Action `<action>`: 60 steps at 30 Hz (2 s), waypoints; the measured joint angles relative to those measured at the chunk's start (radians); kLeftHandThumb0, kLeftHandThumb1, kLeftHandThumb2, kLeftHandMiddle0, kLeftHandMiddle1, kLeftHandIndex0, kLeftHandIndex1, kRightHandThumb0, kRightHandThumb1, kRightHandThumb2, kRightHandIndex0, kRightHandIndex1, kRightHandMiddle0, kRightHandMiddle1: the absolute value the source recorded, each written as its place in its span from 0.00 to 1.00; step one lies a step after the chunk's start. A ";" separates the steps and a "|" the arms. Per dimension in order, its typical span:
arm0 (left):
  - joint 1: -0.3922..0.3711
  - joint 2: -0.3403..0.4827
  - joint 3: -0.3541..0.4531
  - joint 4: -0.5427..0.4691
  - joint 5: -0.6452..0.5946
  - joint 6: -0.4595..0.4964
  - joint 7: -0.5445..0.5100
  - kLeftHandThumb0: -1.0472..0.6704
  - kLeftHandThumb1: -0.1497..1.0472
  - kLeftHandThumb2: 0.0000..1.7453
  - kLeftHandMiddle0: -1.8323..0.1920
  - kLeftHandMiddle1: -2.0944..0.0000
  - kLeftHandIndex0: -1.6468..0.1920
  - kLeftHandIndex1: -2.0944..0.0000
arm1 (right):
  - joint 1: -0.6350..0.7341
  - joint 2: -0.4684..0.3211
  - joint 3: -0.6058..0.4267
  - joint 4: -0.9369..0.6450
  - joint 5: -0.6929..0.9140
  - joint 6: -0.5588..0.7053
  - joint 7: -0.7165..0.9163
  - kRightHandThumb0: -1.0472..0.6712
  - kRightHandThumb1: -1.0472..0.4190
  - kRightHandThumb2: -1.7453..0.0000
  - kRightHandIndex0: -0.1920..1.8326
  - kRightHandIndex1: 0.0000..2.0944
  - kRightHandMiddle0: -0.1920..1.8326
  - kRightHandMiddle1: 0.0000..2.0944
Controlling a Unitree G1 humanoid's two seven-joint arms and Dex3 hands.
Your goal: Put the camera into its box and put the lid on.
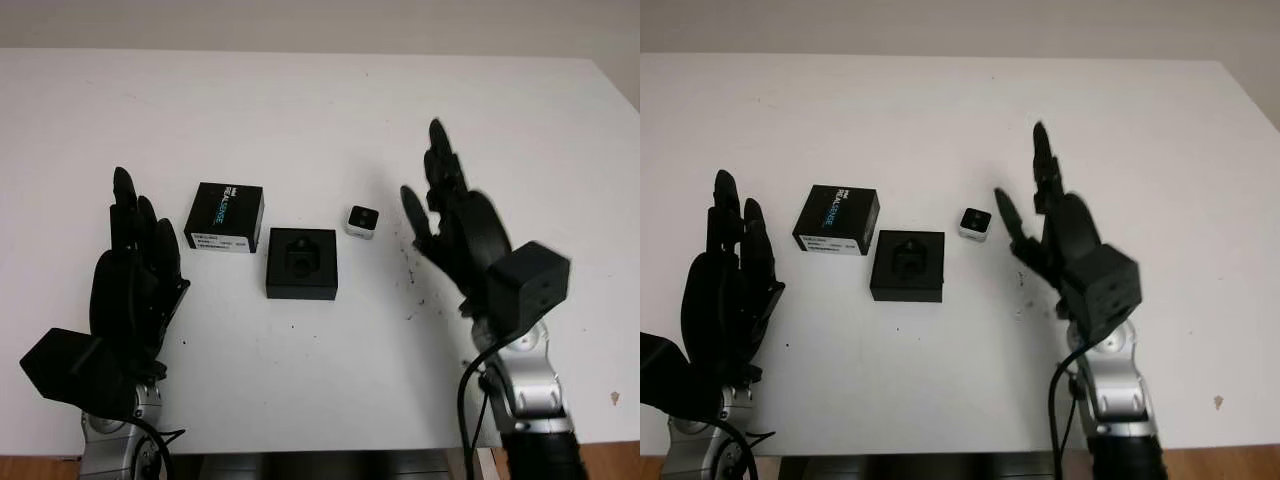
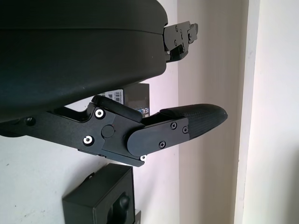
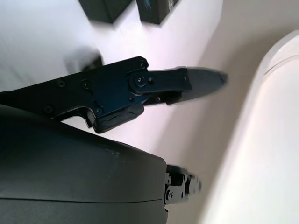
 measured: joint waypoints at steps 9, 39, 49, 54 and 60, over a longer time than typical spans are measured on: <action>-0.001 -0.003 -0.004 0.004 0.009 -0.006 0.001 0.23 1.00 0.38 1.00 1.00 1.00 1.00 | -0.373 -0.269 0.113 0.425 -0.254 -0.299 0.087 0.39 0.23 0.98 0.30 0.14 0.20 0.38; -0.001 -0.005 -0.001 0.020 0.004 -0.013 -0.005 0.23 1.00 0.39 1.00 1.00 1.00 1.00 | -0.616 -0.431 0.469 0.804 -0.752 -0.803 -0.175 0.50 0.19 0.97 0.34 0.10 0.33 0.13; -0.001 -0.005 0.002 0.020 0.003 -0.008 0.002 0.23 1.00 0.38 1.00 1.00 1.00 1.00 | -0.621 -0.385 0.496 0.868 -0.752 -0.821 -0.212 0.48 0.17 0.97 0.36 0.11 0.33 0.13; -0.001 -0.005 0.002 0.020 -0.001 -0.007 0.000 0.23 1.00 0.38 1.00 1.00 1.00 1.00 | -0.626 -0.383 0.515 0.892 -0.768 -0.839 -0.256 0.48 0.18 0.97 0.37 0.12 0.35 0.13; 0.000 -0.005 0.002 0.020 0.001 -0.007 0.001 0.22 1.00 0.38 1.00 1.00 1.00 1.00 | -0.635 -0.383 0.551 0.926 -0.809 -0.855 -0.313 0.48 0.18 0.97 0.38 0.13 0.36 0.14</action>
